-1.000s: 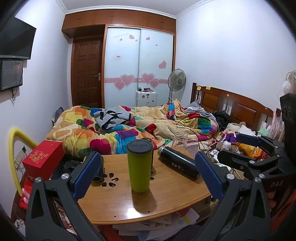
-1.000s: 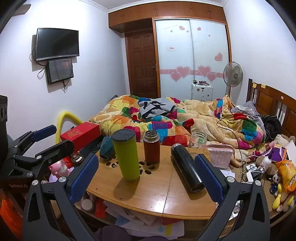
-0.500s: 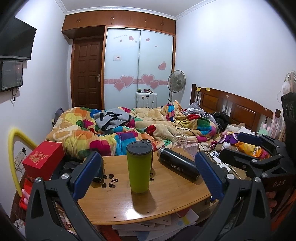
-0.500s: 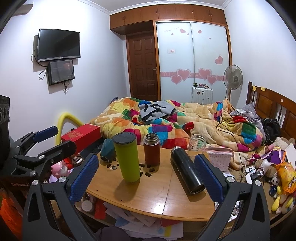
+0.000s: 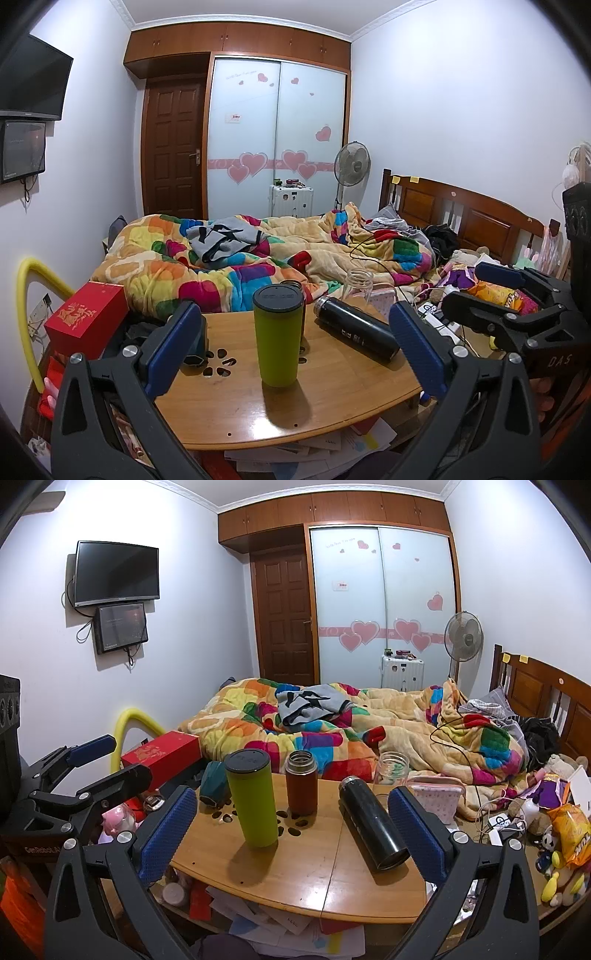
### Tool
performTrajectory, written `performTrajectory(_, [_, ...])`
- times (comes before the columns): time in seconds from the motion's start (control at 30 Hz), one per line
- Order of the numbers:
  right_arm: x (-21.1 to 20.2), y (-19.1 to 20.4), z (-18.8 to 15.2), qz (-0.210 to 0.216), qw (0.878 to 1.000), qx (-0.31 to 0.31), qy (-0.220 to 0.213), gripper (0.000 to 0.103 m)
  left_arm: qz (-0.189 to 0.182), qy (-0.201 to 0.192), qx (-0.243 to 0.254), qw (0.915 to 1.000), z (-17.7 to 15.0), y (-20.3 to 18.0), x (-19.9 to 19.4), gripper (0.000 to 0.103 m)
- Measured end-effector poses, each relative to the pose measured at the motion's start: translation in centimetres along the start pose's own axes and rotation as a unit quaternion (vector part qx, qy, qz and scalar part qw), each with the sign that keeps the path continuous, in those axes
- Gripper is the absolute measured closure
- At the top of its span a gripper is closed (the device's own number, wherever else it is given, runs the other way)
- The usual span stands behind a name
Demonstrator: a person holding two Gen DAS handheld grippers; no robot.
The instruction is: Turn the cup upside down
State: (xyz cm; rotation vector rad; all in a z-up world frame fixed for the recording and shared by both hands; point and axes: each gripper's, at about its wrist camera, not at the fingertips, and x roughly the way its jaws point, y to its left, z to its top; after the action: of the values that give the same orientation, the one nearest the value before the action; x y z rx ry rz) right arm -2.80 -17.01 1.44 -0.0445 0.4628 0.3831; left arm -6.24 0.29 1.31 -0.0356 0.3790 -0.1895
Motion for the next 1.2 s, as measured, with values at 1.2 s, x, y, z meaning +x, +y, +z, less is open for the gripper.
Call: performTrajectory(1.2, [0.47,-0.5,-0.68,0.002,1.0,0.01,0.008,0.0,0.006,0.011,-0.018,0.9998,-0.53,-0.11,0.74,0.0])
